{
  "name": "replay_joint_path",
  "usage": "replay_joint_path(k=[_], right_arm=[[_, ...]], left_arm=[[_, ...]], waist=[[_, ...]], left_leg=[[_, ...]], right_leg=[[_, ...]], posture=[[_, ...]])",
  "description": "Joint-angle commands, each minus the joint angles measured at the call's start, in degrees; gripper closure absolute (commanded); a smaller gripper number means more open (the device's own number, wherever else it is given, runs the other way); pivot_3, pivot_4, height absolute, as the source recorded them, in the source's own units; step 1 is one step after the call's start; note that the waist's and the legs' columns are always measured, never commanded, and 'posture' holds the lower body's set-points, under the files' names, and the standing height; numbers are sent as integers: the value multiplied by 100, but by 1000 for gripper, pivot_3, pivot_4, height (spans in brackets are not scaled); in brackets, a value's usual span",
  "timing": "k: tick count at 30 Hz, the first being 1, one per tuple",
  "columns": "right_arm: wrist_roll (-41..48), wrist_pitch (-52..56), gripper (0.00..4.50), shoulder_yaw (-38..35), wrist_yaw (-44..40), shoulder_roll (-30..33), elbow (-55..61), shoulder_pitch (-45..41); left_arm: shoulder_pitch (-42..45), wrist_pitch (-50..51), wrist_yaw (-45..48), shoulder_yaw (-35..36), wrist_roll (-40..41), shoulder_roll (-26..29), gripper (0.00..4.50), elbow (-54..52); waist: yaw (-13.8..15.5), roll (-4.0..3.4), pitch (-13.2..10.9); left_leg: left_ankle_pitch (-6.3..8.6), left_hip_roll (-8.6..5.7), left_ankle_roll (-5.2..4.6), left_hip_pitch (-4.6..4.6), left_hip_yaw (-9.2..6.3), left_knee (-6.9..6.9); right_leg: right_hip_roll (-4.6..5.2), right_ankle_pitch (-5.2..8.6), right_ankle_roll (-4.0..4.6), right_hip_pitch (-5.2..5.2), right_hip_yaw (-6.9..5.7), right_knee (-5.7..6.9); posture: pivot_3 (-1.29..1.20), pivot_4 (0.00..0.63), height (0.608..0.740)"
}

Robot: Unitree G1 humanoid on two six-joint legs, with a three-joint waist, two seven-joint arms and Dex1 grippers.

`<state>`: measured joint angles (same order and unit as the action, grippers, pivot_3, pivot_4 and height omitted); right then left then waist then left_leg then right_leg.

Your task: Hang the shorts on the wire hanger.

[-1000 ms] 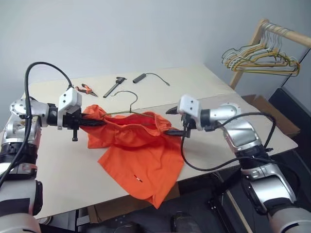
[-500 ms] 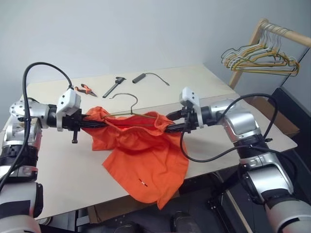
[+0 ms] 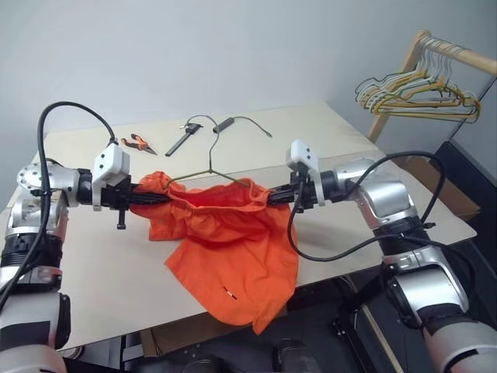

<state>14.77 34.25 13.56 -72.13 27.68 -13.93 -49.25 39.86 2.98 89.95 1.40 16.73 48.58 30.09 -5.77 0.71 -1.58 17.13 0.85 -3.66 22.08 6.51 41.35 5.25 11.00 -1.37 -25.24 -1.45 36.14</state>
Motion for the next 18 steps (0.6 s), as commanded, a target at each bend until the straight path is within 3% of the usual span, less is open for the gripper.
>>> replay_joint_path(k=[1,12,18], right_arm=[[144,26,4500,-250,252,-48,260,4],[380,484,4500,-640,788,190,790,492],[629,1091,4500,-1299,1426,505,1443,1061]], left_arm=[[189,-2,-198,272,246,-177,3673,18],[286,-200,-322,583,208,168,39,325],[441,40,-984,1440,861,3,12,306]], waist=[[1,0,0],[-56,0,0],[-73,1,0]], left_leg=[[0,0,0,0,0,1],[0,0,1,0,0,-2],[3,0,-3,5,-2,1]], right_leg=[[1,0,0,0,0,0],[2,-1,-1,0,0,-1],[9,-1,-2,0,-3,-7]], posture=[[-120,0,740],[-144,0,740],[-178,0,740]])
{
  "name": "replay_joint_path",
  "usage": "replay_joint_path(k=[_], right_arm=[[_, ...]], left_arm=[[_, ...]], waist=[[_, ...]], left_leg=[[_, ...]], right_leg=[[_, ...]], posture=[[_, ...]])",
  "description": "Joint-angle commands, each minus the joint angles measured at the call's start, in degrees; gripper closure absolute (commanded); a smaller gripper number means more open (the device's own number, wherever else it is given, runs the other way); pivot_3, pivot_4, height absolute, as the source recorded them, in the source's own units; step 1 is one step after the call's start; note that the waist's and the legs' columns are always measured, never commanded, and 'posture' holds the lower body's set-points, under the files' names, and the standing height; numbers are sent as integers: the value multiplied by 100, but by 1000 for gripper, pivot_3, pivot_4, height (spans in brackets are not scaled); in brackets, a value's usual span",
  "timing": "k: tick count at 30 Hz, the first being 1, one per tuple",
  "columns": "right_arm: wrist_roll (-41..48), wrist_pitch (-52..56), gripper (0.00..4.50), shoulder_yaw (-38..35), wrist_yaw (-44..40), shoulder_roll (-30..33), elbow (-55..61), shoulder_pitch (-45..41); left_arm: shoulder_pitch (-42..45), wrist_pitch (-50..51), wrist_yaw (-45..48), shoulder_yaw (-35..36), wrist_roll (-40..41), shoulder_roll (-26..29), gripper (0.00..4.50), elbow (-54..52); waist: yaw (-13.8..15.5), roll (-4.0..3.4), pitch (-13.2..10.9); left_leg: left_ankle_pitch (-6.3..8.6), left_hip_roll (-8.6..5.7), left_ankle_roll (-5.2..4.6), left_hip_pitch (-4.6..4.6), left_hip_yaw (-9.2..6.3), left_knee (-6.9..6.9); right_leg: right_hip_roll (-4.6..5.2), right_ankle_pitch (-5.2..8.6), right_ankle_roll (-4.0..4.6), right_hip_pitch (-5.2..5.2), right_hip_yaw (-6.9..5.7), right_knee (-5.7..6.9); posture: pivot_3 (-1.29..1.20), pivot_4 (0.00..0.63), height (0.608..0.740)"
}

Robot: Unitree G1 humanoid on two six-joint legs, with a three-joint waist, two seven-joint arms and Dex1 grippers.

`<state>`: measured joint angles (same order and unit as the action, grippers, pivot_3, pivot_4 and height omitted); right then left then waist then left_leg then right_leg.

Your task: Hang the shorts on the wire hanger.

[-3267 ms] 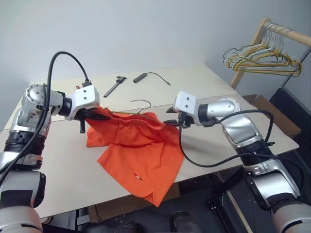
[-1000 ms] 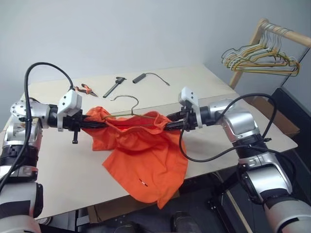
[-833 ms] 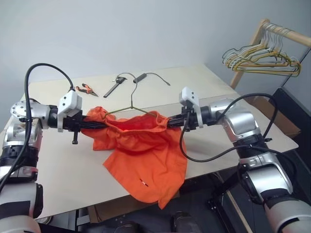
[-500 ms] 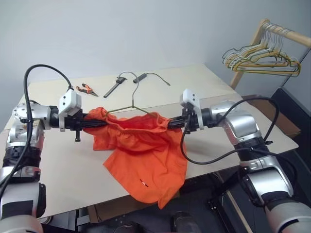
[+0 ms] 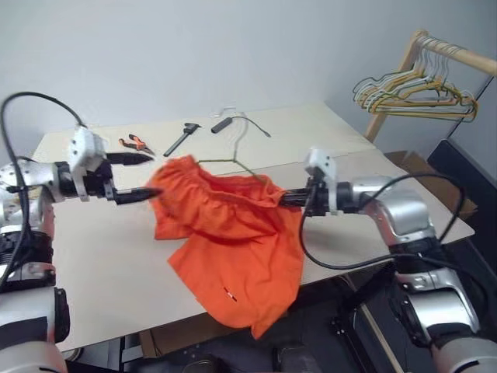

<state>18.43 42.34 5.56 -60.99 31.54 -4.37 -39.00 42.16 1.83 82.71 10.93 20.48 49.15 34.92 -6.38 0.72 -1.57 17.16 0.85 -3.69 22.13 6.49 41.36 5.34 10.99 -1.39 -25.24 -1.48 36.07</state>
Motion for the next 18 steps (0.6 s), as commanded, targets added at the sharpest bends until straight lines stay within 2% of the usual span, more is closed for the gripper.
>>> replay_joint_path(k=[1,5,10,14,18], right_arm=[[305,406,4500,-621,464,164,604,105],[489,1263,4500,-1247,1274,220,1025,212],[525,2500,4500,-2041,2430,220,1451,202],[99,3835,4500,-2653,3704,81,1430,-281],[-792,4348,4500,-3005,5117,-251,1522,-662]], left_arm=[[171,252,-296,632,683,-139,12,-297],[-185,696,-363,948,1280,-420,12,-909],[-794,1183,-653,1023,1743,-800,12,-1843],[-1278,1453,-1058,1018,2063,-1156,12,-2711],[-1571,1621,-1578,1026,2327,-1532,12,-3422]], waist=[[-28,0,0],[-88,0,0],[-143,0,0],[-233,-1,0],[-336,-2,1]], left_leg=[[0,0,0,-1,1,-1],[0,0,0,-6,3,-1],[0,1,1,-12,4,-7],[0,-1,0,-12,6,-6],[4,-3,-7,-14,9,-7]], right_leg=[[2,-1,-1,0,2,0],[4,-2,-3,2,6,4],[1,-3,-2,2,13,6],[5,-5,-2,2,23,6],[3,-8,-6,2,41,4]], posture=[[-178,0,740],[-194,0,740],[-234,0,740],[-252,0,740],[-259,0,740]])
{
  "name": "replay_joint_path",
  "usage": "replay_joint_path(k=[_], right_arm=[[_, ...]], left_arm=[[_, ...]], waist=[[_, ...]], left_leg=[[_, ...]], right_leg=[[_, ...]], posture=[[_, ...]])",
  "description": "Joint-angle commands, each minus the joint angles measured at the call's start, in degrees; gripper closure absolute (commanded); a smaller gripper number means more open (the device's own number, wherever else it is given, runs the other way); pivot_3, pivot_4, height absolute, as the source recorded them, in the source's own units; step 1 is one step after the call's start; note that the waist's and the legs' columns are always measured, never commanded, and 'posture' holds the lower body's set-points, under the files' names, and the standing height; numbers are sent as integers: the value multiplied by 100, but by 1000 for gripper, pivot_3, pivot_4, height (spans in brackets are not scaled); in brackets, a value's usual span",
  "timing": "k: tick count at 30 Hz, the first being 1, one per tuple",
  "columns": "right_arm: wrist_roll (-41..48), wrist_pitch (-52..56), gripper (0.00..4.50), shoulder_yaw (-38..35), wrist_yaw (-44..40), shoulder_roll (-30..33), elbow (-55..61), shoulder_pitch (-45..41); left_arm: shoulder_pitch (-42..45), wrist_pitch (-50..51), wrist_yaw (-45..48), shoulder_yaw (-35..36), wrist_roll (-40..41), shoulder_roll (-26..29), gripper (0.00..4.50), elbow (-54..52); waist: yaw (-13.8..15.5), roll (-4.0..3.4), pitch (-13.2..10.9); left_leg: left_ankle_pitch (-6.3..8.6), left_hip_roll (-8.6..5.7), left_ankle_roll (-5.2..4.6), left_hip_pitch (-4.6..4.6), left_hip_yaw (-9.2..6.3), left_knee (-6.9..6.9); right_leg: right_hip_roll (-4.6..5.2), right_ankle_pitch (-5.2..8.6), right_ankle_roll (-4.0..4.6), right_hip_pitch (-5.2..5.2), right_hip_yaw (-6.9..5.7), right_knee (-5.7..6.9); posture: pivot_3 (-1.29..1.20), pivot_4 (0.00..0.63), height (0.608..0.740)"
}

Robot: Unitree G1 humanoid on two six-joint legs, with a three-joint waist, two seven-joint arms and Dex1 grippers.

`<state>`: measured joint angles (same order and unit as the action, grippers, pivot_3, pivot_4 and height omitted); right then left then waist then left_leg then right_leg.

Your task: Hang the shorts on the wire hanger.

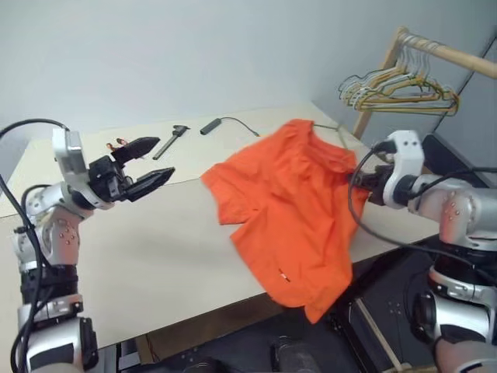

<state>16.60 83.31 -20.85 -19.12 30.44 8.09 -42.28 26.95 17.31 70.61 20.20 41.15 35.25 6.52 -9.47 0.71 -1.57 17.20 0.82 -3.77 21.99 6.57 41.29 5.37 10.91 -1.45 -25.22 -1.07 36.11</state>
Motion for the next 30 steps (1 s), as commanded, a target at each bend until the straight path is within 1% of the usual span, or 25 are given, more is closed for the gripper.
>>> replay_joint_path(k=[1,2,4,6,10,12,16,17,22,25,30], right_arm=[[-765,270,4500,-385,1155,-210,304,-374],[-987,347,4500,-466,1465,-347,271,-494],[-1215,333,4500,-869,1888,-682,208,-733],[-1651,-109,4500,-865,2542,-893,38,-786],[-2199,-896,4500,-648,3320,-898,-535,-820],[-2275,-1316,4500,-771,3635,-911,-962,-1029],[-2304,-2001,4500,-724,3884,-731,-1843,-1444],[-2292,-2150,4500,-814,4008,-703,-2048,-1542],[-2249,-2980,4500,-826,4245,-370,-2981,-1816],[-2095,-3294,4500,-1042,4430,-206,-3471,-1979],[-1844,-3753,4500,-1355,4681,156,-4344,-2280]], left_arm=[[-98,100,-469,97,301,-204,12,-708],[-154,125,-578,94,366,-284,12,-862],[-254,152,-710,89,491,-401,12,-1100],[-396,235,-795,63,644,-502,12,-1352],[-533,351,-954,21,869,-637,12,-1634],[-589,347,-1014,-25,903,-684,12,-1738],[-659,343,-1142,-102,936,-791,12,-1848],[-685,335,-1154,-125,921,-803,12,-1882],[-790,319,-1205,-104,1030,-870,12,-1982],[-829,338,-1231,-79,1055,-841,12,-2006],[-868,316,-1228,-116,1041,-809,12,-2005]], waist=[[-52,-1,1],[-81,-1,1],[-137,-4,2],[-210,-7,4],[-315,-8,4],[-350,-9,4],[-444,-16,2],[-468,-16,2],[-527,-16,2],[-551,-19,0],[-555,-35,-9]], left_leg=[[3,0,-4,-1,0,-2],[4,0,-7,-1,0,-3],[4,-1,-7,-3,3,-4],[4,-2,-9,-3,5,-5],[11,-5,-22,-8,5,-6],[11,-8,-24,-11,5,-6],[13,-11,-30,-26,9,-13],[13,-11,-31,-31,10,-17],[12,-10,-32,-66,8,-48],[15,-9,-37,-90,7,-57],[18,-10,-43,-87,7,-57]], right_leg=[[-1,0,-1,1,3,0],[-3,-1,-1,0,5,-1],[-6,-1,-3,0,14,-1],[-8,-4,-7,0,19,-1],[-10,-4,-9,5,23,-4],[-10,-5,-12,9,24,-7],[-10,-9,-21,22,35,-16],[-12,-10,-22,23,37,-19],[-15,-9,-24,56,35,-43],[-15,-9,-26,89,33,-68],[-16,-18,-41,98,38,-96]], posture=[[-259,0,740],[-259,0,740],[-257,0,740],[-253,0,740],[-243,0,740],[-242,0,740],[-234,0,740],[-230,0,740],[-227,0,740],[-223,0,740],[-223,0,740]])
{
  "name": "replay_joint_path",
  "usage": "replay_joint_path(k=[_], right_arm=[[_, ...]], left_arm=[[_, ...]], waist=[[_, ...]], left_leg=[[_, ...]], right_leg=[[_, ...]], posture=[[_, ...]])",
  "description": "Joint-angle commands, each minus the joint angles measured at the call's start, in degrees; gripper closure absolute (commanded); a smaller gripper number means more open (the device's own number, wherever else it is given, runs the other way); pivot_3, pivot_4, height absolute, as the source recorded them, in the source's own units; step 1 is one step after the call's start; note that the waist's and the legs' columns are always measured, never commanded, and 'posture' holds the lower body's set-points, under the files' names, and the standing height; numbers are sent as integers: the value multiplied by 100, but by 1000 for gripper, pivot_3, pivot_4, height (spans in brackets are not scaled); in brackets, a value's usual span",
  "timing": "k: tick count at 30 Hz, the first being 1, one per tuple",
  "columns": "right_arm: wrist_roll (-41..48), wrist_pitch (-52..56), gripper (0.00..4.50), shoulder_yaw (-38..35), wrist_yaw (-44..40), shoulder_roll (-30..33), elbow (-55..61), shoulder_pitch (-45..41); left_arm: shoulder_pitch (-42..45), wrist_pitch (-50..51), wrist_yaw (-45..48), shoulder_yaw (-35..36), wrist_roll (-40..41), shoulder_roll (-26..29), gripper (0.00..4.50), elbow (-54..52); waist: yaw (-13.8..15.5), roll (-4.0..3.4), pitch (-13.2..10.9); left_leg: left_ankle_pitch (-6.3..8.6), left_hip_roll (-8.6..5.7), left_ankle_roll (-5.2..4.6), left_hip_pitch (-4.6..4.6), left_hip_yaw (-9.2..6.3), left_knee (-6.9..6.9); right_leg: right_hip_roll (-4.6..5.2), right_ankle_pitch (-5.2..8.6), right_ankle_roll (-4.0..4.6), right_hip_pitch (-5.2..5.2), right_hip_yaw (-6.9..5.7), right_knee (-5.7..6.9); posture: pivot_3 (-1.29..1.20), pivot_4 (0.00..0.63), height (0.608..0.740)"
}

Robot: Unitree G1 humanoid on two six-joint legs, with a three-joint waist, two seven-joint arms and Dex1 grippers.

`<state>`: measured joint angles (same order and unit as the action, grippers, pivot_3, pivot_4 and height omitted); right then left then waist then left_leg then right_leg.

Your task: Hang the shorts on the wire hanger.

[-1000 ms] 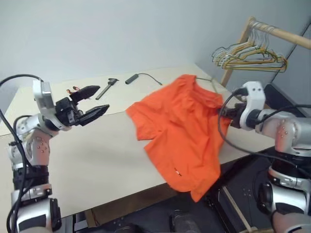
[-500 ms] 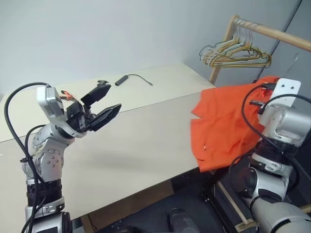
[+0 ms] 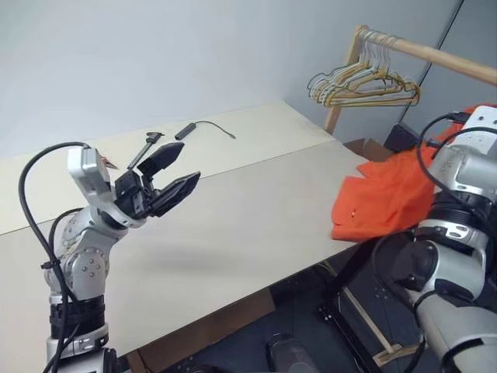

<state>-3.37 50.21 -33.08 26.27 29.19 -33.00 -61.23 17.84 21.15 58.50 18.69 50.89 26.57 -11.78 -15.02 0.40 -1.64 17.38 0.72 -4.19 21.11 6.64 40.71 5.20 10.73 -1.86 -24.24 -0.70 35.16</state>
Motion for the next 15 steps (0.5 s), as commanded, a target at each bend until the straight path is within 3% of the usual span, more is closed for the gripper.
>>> replay_joint_path(k=[1,10,15], right_arm=[[243,-483,4500,-197,151,348,-414,-457],[757,-364,4500,-368,262,680,-1338,-726],[711,-315,4500,-79,247,691,-1396,-641]], left_arm=[[43,-68,-20,28,63,59,12,-173],[36,-64,16,0,86,59,12,-189],[17,-51,104,2,164,60,12,-211]], waist=[[1,-7,-4],[0,-11,-7],[5,-11,-7]], left_leg=[[0,0,-1,0,0,0],[6,0,-10,2,3,-5],[7,0,-12,1,3,-5]], right_leg=[[0,-1,-1,1,1,-3],[-1,-2,-4,3,6,-15],[0,-1,-7,5,6,-17]], posture=[[-224,0,740],[-225,0,740],[-224,0,740]])
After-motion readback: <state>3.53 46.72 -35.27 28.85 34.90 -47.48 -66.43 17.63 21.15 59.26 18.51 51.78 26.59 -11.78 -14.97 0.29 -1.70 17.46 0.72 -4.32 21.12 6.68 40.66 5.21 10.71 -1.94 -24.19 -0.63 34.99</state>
